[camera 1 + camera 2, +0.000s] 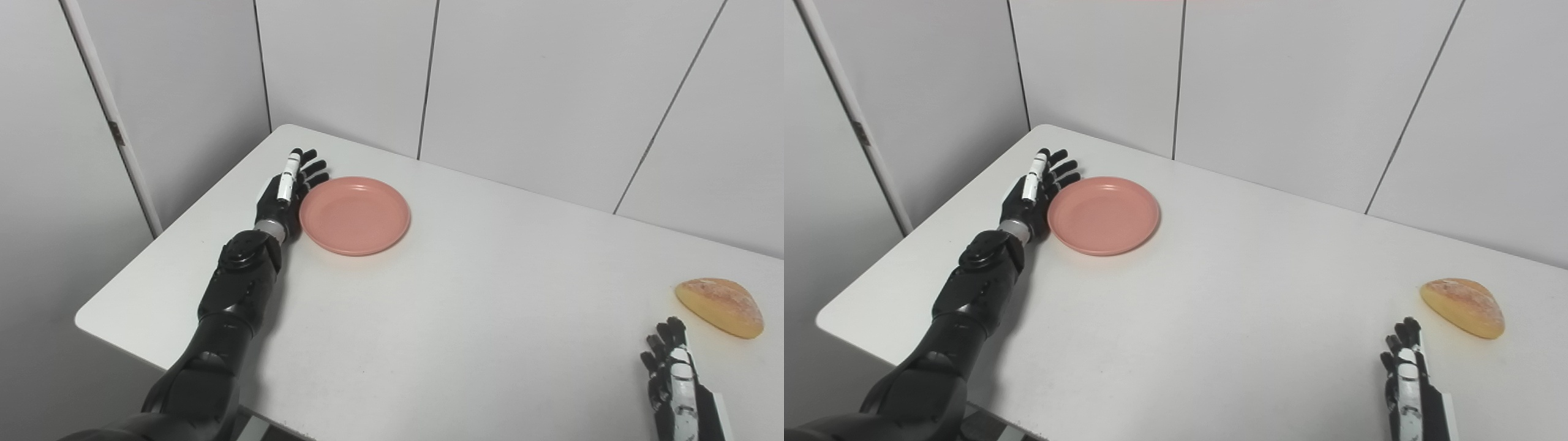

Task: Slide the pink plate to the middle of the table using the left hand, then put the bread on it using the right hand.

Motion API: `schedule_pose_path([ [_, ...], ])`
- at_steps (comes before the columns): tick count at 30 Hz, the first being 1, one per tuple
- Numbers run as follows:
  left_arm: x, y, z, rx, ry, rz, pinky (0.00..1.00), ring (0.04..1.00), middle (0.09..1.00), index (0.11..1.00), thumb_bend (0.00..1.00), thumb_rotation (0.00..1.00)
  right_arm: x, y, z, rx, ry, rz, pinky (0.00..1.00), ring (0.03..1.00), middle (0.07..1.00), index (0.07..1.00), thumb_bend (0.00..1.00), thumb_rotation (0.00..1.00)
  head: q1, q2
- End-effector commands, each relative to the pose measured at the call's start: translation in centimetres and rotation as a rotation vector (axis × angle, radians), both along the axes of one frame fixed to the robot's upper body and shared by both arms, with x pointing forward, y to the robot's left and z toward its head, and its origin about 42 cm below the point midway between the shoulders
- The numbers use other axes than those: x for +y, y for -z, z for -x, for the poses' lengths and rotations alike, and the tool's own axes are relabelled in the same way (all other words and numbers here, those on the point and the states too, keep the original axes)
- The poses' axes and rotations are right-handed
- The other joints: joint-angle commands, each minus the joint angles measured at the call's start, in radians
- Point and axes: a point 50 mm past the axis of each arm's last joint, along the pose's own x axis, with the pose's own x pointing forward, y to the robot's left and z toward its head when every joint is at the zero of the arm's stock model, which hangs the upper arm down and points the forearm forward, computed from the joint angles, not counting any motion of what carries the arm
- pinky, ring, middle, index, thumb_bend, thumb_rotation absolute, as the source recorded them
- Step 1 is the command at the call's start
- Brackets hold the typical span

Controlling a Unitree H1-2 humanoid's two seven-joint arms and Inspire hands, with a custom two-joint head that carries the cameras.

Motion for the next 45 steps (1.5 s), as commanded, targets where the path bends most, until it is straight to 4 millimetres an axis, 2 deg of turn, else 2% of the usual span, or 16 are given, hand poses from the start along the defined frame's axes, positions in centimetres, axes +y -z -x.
schedule_pose_path([
  [1,-1.4,0.0,-0.6,0.032,0.052,0.009,0.86,0.851,0.863,0.860,0.35,1.00,0.2,0.6,0.5,-0.009,0.001,-0.012,1.00,1.000,1.000,1.000,0.19,1.00,-0.006,0.004],
  [12,-5.9,0.1,-1.3,0.053,0.150,-0.008,0.83,0.824,0.835,0.833,0.35,1.00,1.1,0.3,0.8,-0.008,0.017,0.010,1.00,1.000,1.000,1.000,0.22,1.00,-0.061,0.027],
  [22,-9.9,0.8,-0.8,0.070,0.283,-0.029,0.85,0.835,0.844,0.840,0.35,0.99,2.3,-0.1,1.0,0.015,0.035,-0.005,1.00,1.000,1.000,1.000,0.21,1.00,-0.141,0.055],
  [31,-13.5,0.3,0.9,0.046,0.398,-0.039,0.84,0.847,0.854,0.845,0.36,0.99,3.3,-0.1,1.1,0.013,0.042,0.012,1.00,1.000,1.000,1.000,0.25,1.00,-0.213,0.081],
  [38,-17.1,-0.5,2.6,0.044,0.483,-0.070,0.86,0.872,0.880,0.868,0.33,1.00,4.3,-0.6,1.1,0.006,0.046,0.038,0.99,0.993,1.000,1.000,0.23,1.00,-0.266,0.108],
  [45,-19.5,-0.5,4.2,0.049,0.546,-0.072,0.89,0.892,0.899,0.891,0.31,1.00,5.0,-0.7,1.1,0.003,0.059,0.057,0.97,0.981,0.995,0.999,0.21,1.00,-0.303,0.126],
])
